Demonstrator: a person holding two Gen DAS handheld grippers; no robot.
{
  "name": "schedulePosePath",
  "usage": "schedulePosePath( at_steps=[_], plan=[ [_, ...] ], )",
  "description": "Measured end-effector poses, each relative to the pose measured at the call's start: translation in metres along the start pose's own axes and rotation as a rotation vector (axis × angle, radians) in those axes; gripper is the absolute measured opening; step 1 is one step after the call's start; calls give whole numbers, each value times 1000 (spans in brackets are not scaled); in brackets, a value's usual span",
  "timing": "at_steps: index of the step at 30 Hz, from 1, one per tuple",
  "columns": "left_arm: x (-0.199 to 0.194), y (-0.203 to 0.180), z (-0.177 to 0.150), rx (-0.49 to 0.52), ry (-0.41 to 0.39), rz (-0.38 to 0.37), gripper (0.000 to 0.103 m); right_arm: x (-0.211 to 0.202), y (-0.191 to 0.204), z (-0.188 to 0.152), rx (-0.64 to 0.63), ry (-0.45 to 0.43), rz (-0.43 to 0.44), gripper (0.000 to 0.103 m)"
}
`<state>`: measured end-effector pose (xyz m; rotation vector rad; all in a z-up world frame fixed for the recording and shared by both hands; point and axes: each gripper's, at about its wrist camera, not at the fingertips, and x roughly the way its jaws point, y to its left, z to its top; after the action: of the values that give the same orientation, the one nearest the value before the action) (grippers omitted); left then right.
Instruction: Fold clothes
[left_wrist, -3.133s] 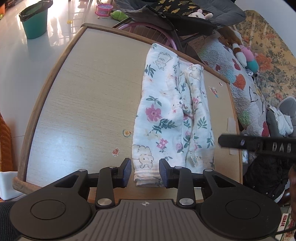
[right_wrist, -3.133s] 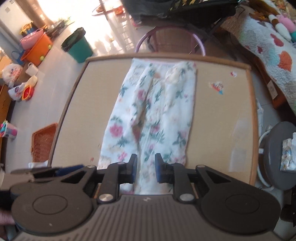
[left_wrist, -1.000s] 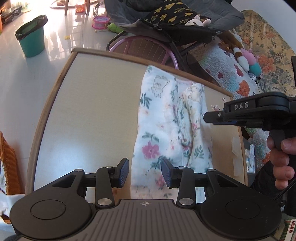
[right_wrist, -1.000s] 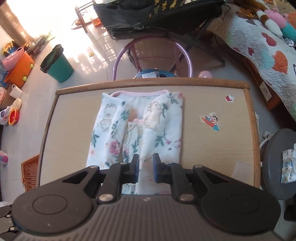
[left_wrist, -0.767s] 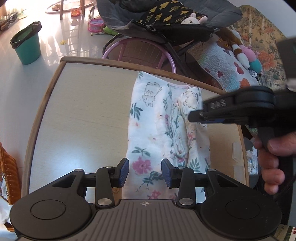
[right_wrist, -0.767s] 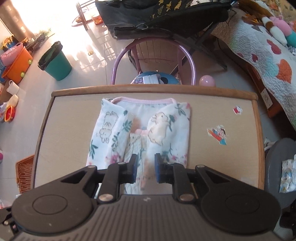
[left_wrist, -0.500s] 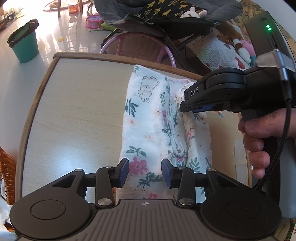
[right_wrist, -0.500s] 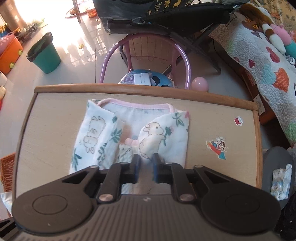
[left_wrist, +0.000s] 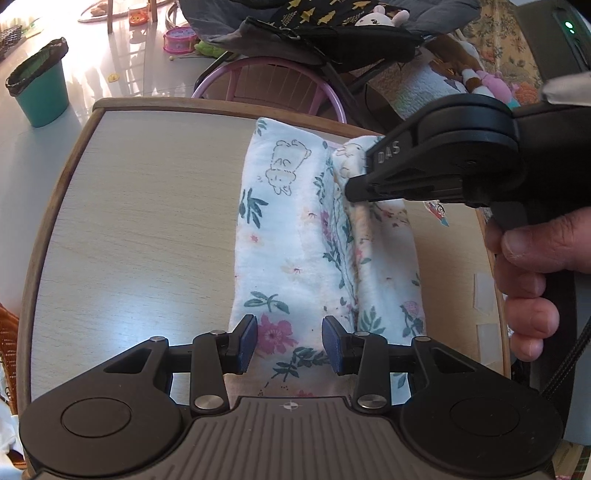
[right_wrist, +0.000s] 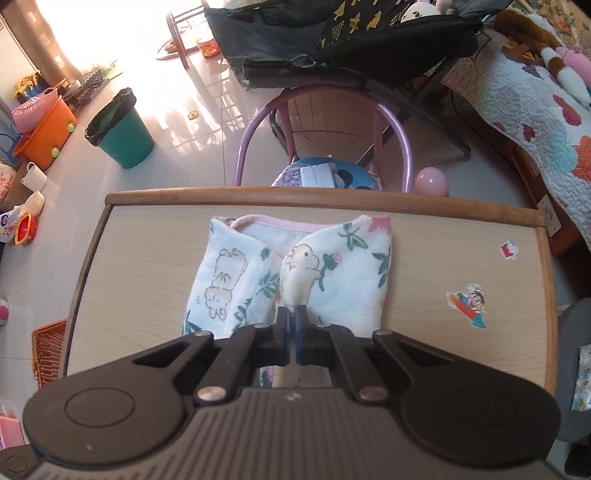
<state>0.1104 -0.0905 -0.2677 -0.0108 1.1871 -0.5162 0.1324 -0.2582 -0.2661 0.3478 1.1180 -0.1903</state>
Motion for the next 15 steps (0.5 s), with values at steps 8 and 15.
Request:
schedulePosePath(
  at_steps=[8, 15],
  plan=[
    [13, -9, -2, 58, 17, 21, 44, 10, -7, -7, 60, 14, -13, 6],
    [-5, -3, 8, 39, 22, 18, 45, -17, -13, -6, 56, 67, 16, 14]
  ],
)
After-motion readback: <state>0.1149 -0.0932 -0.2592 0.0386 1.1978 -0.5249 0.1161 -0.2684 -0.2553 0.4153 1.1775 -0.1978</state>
